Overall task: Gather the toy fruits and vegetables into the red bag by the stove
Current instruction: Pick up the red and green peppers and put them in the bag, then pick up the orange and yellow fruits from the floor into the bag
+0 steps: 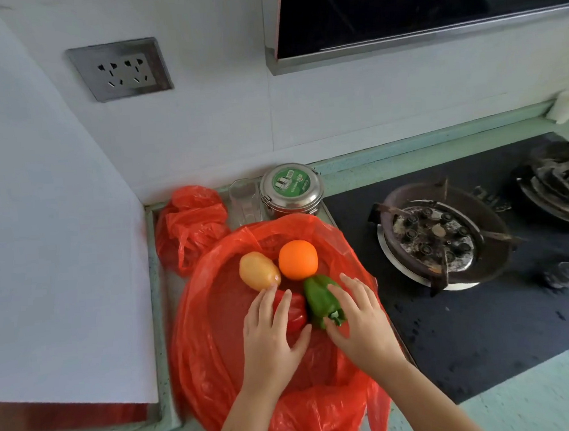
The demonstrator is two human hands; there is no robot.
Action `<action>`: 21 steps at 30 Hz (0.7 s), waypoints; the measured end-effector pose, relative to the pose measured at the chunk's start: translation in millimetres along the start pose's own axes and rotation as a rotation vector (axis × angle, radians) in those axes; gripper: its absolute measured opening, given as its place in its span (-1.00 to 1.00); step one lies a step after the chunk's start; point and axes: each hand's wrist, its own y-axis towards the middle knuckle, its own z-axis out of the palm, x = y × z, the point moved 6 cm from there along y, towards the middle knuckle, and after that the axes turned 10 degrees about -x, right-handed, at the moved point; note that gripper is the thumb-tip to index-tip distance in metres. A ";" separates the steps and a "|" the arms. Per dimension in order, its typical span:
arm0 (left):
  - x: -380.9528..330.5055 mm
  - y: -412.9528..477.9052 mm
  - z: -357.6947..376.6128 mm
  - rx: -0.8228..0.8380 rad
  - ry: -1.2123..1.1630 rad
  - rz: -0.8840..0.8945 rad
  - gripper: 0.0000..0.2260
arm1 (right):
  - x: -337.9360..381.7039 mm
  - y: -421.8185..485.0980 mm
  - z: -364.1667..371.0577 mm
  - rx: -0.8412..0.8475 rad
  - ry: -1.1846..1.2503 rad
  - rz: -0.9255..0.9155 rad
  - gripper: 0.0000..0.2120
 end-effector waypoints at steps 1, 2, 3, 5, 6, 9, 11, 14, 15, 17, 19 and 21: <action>-5.0 -0.2 -2.2 -0.015 0.008 0.024 -0.57 | 1.4 -2.3 -5.6 -0.015 -0.020 -0.015 -0.47; -10.3 -0.4 -4.7 -0.029 0.012 0.040 -0.60 | 2.6 -4.9 -11.5 -0.032 -0.041 -0.029 -0.46; -16.0 -0.5 -7.2 -0.040 0.014 0.051 -0.61 | 3.7 -7.7 -17.5 -0.051 -0.062 -0.043 -0.47; -28.9 -1.8 -11.5 -0.053 0.021 0.072 -0.63 | 3.6 -14.4 -29.2 -0.079 -0.090 -0.048 -0.50; -36.4 -3.0 -13.4 -0.056 0.025 0.088 -0.63 | 3.2 -18.1 -35.0 -0.087 -0.104 -0.045 -0.51; -59.7 -8.6 -18.1 -0.068 0.024 0.160 -0.64 | 2.6 -29.9 -54.0 -0.123 -0.144 -0.026 -0.57; -75.4 -12.5 -20.2 -0.068 0.010 0.212 -0.65 | 2.4 -39.6 -67.7 -0.155 -0.168 -0.001 -0.61; -97.2 -17.9 -16.1 -0.047 -0.027 0.266 -0.64 | -2.5 -55.9 -86.1 -0.186 -0.213 0.049 -0.62; -105.0 -19.8 -14.2 -0.038 -0.046 0.278 -0.63 | -5.5 -62.5 -92.0 -0.196 -0.230 0.070 -0.62; -121.9 -23.0 -10.3 -0.025 -0.086 0.314 -0.62 | -13.5 -76.9 -105.4 -0.227 -0.260 0.119 -0.64; -140.2 -27.6 -5.6 -0.007 -0.119 0.366 -0.62 | -23.0 -91.3 -118.4 -0.245 -0.295 0.178 -0.64; -157.1 -34.2 -0.6 0.020 -0.146 0.413 -0.64 | -32.3 -105.7 -130.6 -0.267 -0.311 0.241 -0.64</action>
